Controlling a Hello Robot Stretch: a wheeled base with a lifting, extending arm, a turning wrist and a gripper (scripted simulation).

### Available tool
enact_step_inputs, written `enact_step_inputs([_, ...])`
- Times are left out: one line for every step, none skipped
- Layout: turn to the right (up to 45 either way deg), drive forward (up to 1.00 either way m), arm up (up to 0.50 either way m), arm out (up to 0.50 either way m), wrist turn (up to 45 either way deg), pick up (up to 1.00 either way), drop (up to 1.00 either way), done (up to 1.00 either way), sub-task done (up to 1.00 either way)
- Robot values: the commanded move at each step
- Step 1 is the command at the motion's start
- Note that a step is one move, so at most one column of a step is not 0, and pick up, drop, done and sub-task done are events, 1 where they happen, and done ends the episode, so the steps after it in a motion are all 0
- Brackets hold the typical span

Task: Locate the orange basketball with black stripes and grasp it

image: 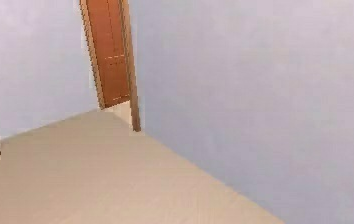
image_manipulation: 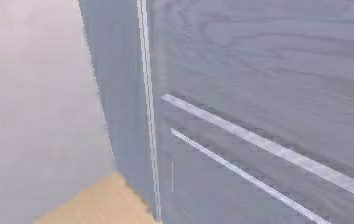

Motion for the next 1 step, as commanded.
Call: enact_step_inputs([-45.0, 0.00, 0.00, 0.00, 0.0, 0.00, 0.00, 0.00, 0.00])
